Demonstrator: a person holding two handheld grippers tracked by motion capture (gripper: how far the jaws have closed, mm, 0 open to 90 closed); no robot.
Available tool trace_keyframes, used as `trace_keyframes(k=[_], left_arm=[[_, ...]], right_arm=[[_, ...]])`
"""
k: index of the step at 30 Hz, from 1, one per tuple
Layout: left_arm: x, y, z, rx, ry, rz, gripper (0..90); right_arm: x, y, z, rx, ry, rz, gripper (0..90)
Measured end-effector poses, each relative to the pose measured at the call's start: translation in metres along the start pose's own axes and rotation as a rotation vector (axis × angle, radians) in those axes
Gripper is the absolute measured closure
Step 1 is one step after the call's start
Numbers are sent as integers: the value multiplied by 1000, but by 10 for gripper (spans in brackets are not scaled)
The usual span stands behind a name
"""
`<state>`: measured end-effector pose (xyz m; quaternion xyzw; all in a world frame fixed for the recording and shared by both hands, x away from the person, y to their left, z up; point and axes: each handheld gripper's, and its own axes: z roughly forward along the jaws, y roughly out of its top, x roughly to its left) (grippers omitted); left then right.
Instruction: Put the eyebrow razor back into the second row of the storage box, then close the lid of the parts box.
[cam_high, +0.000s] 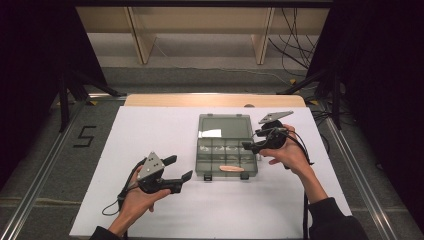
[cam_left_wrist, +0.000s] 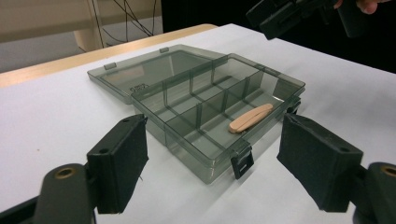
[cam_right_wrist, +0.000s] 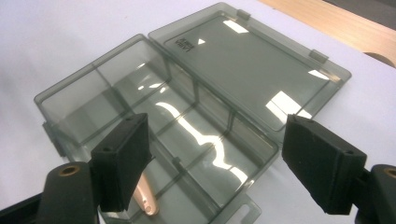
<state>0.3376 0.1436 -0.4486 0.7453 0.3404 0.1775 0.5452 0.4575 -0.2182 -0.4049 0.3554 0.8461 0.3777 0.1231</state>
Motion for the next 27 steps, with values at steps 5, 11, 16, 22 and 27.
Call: trace_keyframes(k=[5, 11, 16, 22, 27], left_arm=[[-1, 0, 3, 14, -3, -10, 235], [-1, 2, 11, 19, -19, -30, 235], [-2, 4, 19, 20, -35, -29, 235], [0, 7, 30, 37, -14, -51, 238], [3, 8, 39, 62, -12, -70, 240]], right_arm=[[-6, -1, -2, -44, -14, 39, 239], [-14, -6, -6, -48, -25, 98, 237], [-22, -10, -4, -69, -48, 123, 232], [-27, -11, -4, -30, -42, 141, 229], [-32, -14, -4, -33, -51, 156, 227]])
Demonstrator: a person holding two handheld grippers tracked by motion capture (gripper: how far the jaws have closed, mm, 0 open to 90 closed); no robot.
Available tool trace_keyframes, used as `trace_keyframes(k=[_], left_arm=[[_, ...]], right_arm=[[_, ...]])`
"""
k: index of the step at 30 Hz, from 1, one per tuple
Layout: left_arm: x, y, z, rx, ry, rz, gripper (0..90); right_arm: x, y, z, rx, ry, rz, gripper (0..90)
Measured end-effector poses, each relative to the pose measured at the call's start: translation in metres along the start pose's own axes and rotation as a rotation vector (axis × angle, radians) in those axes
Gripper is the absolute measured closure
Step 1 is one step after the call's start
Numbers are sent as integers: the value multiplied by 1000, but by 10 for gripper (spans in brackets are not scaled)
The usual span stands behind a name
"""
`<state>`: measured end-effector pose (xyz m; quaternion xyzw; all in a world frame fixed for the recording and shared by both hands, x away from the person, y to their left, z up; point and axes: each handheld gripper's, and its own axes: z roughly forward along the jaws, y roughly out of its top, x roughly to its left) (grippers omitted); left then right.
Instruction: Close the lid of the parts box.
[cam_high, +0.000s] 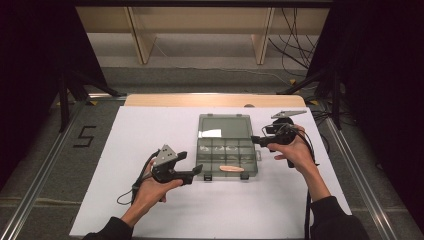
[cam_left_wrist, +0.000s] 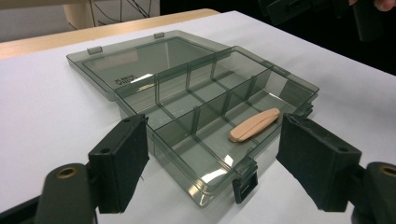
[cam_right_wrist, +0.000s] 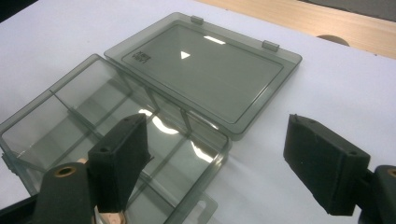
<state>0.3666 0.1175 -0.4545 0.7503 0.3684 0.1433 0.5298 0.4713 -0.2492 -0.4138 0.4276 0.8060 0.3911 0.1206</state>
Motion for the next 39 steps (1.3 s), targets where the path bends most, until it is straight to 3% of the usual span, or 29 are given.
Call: trace_keyframes(k=[5, 7, 13, 21, 24, 26, 27, 30, 31, 34, 36, 37, 39], left_arm=[[3, 4, 8, 19, 7, -16, 248], [4, 5, 11, 31, 11, -32, 265], [9, 3, 21, 91, 22, -64, 310], [13, 7, 24, 145, 23, -59, 392], [15, 10, 25, 181, 52, -57, 440], [16, 10, 28, 188, 59, -81, 453], [18, 10, 28, 213, 56, -63, 478], [18, 8, 32, 245, 62, -60, 511], [17, 8, 35, 257, 69, -61, 526], [17, 10, 36, 282, 66, -48, 553], [16, 10, 37, 274, 79, -54, 579], [18, 11, 38, 295, 63, -52, 583], [17, 10, 40, 288, 82, -58, 591]], right_arm=[[-4, -1, 0, -39, 7, 5, 227], [-5, -1, -1, -8, 1, 31, 222], [-8, 0, 2, -15, 9, 50, 222], [-9, 0, 5, -15, 10, 67, 231], [-10, 0, 7, -38, 15, 68, 233], [-10, 1, 8, -39, 17, 68, 234], [-10, 1, 9, -25, 2, 64, 236], [-11, 3, 12, -25, 11, 68, 245], [-12, 3, 15, -49, 14, 55, 249], [-13, 5, 16, -21, 11, 83, 242], [-16, 8, 20, -44, 13, 80, 244], [-15, 10, 19, -26, 10, 107, 245], [-17, 13, 22, -23, 3, 92, 252]])
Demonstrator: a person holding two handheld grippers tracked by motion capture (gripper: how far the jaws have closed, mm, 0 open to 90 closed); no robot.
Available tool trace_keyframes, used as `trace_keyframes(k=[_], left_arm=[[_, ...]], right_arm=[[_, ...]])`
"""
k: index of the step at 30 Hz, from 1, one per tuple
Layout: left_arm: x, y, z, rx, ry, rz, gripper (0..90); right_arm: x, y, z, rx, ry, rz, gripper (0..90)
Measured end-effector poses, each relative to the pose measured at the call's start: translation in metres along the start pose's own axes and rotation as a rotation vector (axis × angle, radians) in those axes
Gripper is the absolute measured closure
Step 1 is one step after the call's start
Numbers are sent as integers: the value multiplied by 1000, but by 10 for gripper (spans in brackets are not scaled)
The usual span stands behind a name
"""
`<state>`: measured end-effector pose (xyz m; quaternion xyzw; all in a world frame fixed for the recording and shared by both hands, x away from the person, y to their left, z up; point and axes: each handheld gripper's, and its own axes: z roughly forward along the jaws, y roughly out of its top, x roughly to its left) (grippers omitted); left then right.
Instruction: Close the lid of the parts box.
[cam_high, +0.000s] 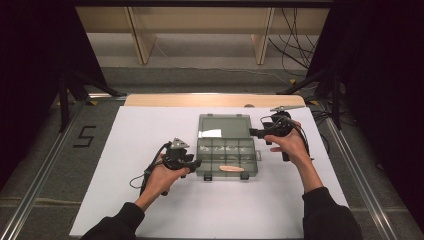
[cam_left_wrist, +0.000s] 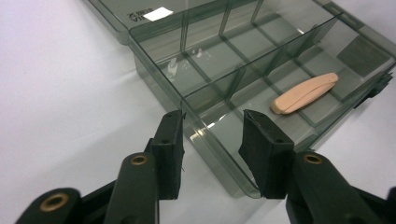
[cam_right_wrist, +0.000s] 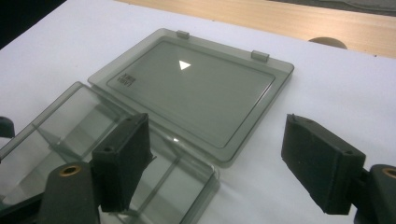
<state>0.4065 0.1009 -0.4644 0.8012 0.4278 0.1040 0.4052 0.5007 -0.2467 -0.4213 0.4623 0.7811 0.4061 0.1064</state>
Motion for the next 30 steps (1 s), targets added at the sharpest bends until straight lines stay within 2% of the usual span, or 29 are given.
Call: trace_keyframes(k=[1, 2, 3, 6, 7, 13, 16, 20, 22, 27, 28, 30], left_arm=[[1, 0, 0, 11, -1, 3, 591], [0, 0, 2, 8, 4, -2, 602], [1, 0, 2, 14, 10, -1, 609], [1, 0, 3, 13, 11, -6, 630], [3, 0, 2, 26, 4, 4, 634], [2, 0, 4, 18, -2, -19, 660], [1, 0, 5, 27, -4, -13, 676], [1, 0, 6, 38, -8, -11, 690], [0, 0, 7, 31, -4, -24, 692], [-1, 0, 7, 33, 4, -31, 697], [-1, 0, 7, 33, 4, -31, 698], [-1, 1, 7, 34, 6, -36, 699]], right_arm=[[0, 0, 0, 0, 0, 0, 252], [-2, 2, 5, -8, 37, 1, 256], [-1, 3, 6, 1, 8, 19, 256], [0, 7, 11, 21, -19, 27, 256], [0, 9, 13, 35, -23, 33, 257], [-6, 18, 24, 34, -17, 40, 259], [-7, 21, 29, 77, -38, 41, 259], [-8, 20, 35, 82, -29, 55, 263], [-9, 19, 38, 91, -22, 58, 264], [-12, 19, 45, 117, -34, 79, 266], [-12, 20, 46, 136, -49, 79, 266], [-12, 20, 48, 135, -43, 82, 267]])
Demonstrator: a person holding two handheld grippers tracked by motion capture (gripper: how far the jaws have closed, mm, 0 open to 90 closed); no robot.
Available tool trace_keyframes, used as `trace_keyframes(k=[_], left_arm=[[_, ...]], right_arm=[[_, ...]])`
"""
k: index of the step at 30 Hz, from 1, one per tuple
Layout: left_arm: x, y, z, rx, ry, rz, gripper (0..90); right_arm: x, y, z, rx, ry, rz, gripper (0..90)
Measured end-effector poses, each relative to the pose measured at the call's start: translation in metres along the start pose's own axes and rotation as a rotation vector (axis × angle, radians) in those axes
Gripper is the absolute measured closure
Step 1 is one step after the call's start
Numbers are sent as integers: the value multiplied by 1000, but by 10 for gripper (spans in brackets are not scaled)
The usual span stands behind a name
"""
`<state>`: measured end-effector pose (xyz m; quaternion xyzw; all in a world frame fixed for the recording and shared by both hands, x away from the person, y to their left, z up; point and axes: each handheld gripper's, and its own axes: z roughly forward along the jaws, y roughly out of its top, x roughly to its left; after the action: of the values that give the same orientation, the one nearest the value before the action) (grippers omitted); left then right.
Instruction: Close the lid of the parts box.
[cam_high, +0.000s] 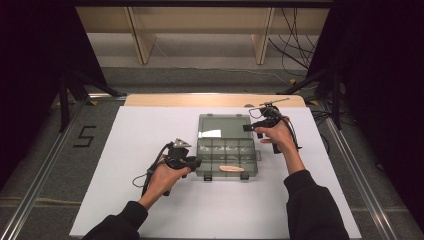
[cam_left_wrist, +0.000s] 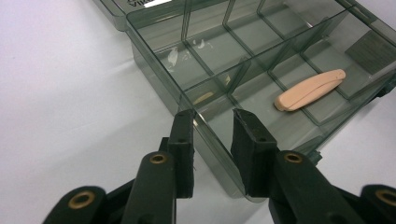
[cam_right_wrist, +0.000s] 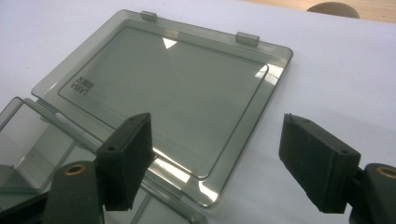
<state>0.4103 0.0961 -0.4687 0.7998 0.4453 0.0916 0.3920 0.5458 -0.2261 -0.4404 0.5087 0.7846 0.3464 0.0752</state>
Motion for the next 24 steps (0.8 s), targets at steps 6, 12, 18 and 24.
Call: trace_keyframes(k=[6, 12, 18, 24], left_arm=[[0, 0, -1, 3, -2, -2, 704], [0, 0, -1, 3, -2, -5, 706], [0, 0, -1, 1, -2, -10, 708], [0, 0, -1, 2, -1, -8, 708]], right_arm=[[1, 2, 11, -11, 7, 33, 287], [3, 4, 17, 27, -10, 60, 300], [-7, 3, 24, 29, -20, 21, 306], [-4, 2, 27, 46, -18, 77, 313]])
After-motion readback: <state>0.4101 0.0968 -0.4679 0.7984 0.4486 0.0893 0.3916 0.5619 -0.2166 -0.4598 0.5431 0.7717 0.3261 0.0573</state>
